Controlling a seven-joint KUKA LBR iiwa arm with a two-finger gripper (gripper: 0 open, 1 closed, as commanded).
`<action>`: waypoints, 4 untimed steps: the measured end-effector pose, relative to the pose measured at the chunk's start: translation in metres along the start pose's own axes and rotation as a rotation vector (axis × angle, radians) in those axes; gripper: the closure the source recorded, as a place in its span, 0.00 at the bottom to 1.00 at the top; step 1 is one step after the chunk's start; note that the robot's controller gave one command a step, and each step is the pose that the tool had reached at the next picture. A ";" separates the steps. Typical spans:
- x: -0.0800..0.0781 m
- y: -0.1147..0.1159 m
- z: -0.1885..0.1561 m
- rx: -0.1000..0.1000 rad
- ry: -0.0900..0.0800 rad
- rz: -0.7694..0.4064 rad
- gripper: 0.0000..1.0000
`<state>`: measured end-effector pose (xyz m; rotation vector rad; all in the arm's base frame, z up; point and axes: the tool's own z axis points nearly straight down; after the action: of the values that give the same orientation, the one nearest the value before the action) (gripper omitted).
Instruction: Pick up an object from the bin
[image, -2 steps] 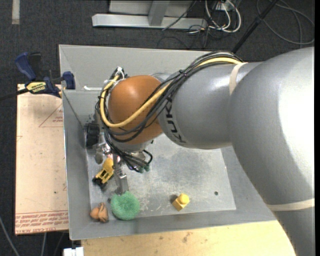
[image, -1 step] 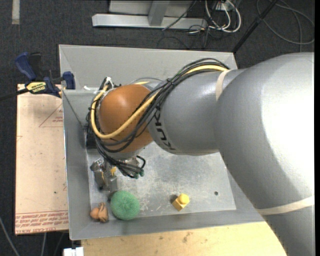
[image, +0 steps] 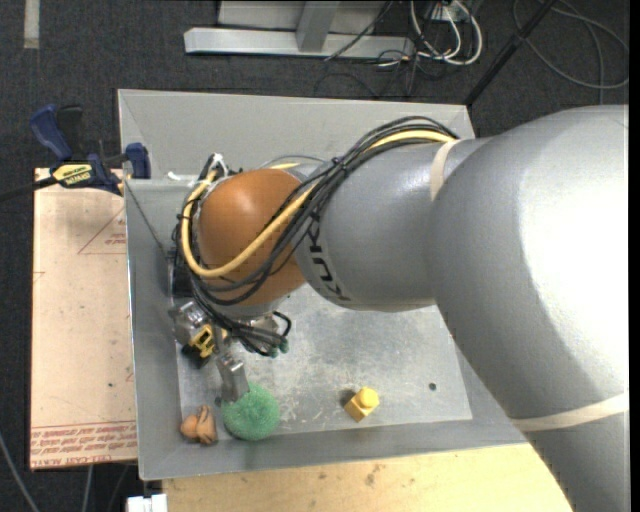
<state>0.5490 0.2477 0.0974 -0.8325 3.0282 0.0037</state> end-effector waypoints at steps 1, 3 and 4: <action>0.000 0.000 0.000 0.000 0.000 0.000 0.00; -0.060 -0.061 0.012 -0.003 0.012 0.086 1.00; -0.060 -0.061 0.012 -0.003 0.012 0.087 1.00</action>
Offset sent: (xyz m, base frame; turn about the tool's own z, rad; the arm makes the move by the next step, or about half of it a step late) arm 0.0389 0.0003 0.0033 -0.1222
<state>0.6314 0.2258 0.0853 -0.7035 3.0733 0.0041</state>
